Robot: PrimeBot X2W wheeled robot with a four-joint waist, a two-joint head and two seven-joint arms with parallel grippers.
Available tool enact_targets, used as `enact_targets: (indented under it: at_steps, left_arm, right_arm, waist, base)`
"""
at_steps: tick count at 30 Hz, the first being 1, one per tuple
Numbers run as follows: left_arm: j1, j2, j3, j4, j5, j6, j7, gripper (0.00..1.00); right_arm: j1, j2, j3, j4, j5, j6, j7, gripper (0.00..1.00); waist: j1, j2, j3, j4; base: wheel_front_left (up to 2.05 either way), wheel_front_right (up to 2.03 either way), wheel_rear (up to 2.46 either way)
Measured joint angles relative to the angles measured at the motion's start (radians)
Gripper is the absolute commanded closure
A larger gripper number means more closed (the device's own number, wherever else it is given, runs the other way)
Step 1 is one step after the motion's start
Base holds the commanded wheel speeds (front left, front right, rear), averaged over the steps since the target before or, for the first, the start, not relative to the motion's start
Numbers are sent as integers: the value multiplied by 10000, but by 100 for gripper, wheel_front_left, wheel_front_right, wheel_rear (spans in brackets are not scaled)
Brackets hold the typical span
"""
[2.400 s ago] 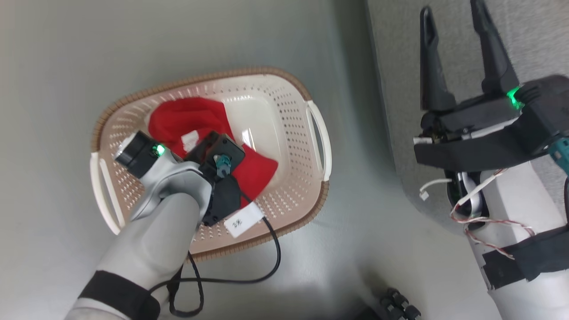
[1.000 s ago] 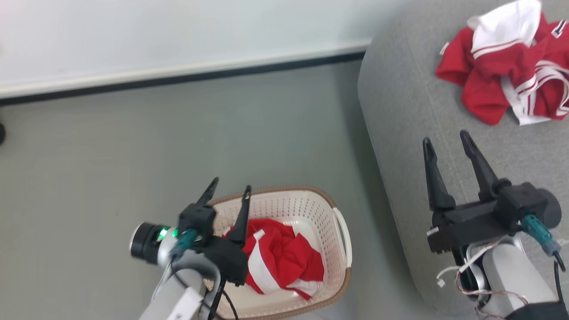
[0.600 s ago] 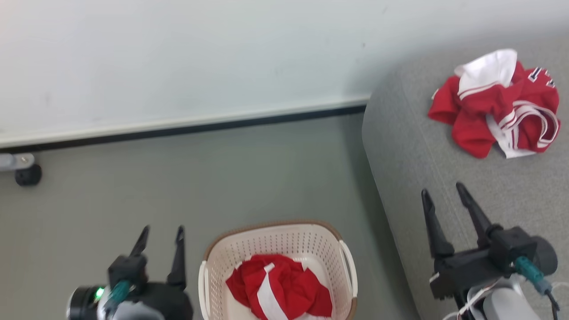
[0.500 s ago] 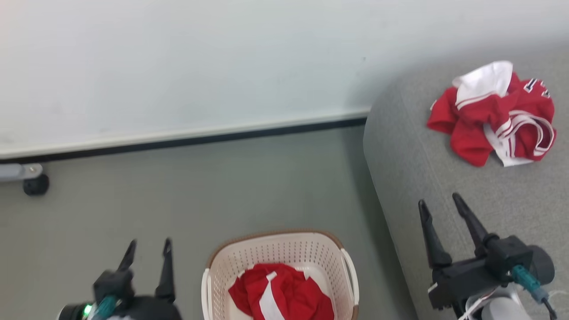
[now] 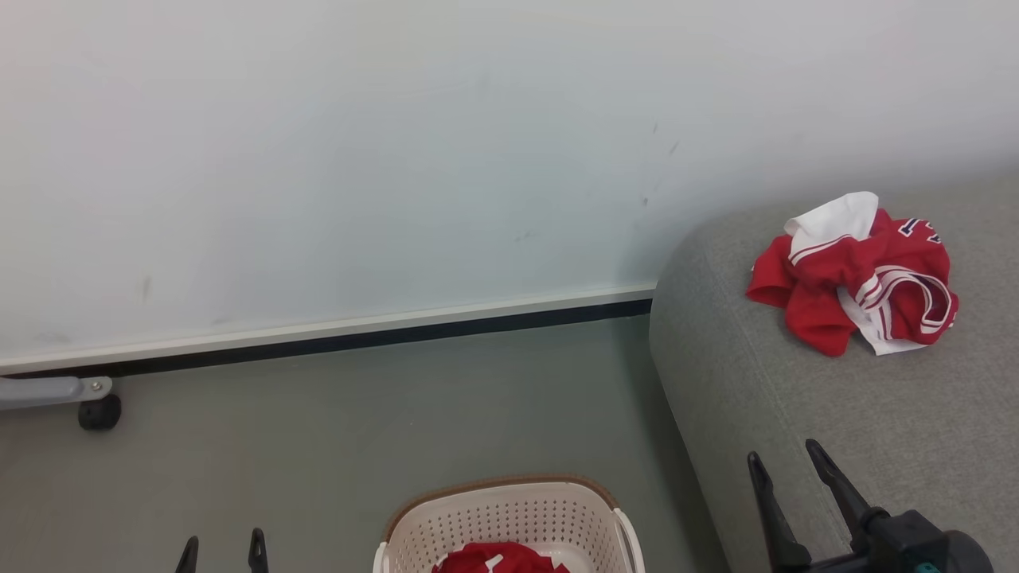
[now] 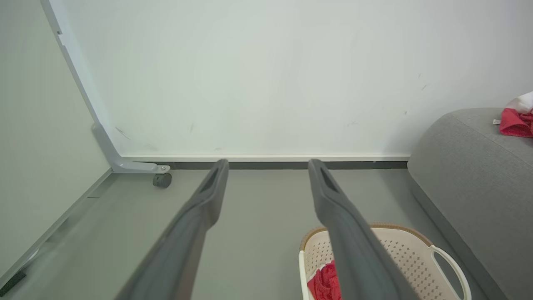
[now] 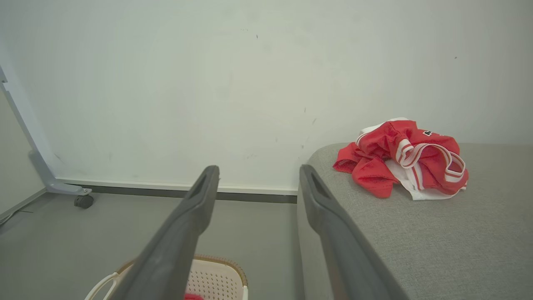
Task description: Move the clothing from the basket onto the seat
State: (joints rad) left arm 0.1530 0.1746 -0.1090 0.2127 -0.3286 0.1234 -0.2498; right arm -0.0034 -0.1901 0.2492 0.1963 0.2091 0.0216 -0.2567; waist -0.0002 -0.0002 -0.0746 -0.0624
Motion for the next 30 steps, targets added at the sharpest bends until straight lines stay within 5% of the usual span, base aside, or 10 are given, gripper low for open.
enact_targets:
  at_steps: [22, 30]
  left_arm:
    - [811, -288, 489, -1722, 798, 2, 0, 0]
    - [307, -341, -165, -1655, 1141, -4, 2, 0]
  right_arm:
    - [353, -150, -251, -715, 2, -132, 0, 0]
    - [203, -163, -303, -1129, 2, -138, 0, 0]
  waist:
    - [2, 2, 231, -173]
    - [2, 2, 784, -178]
  base:
    - [0, 0, 0]
    - [0, 0, 0]
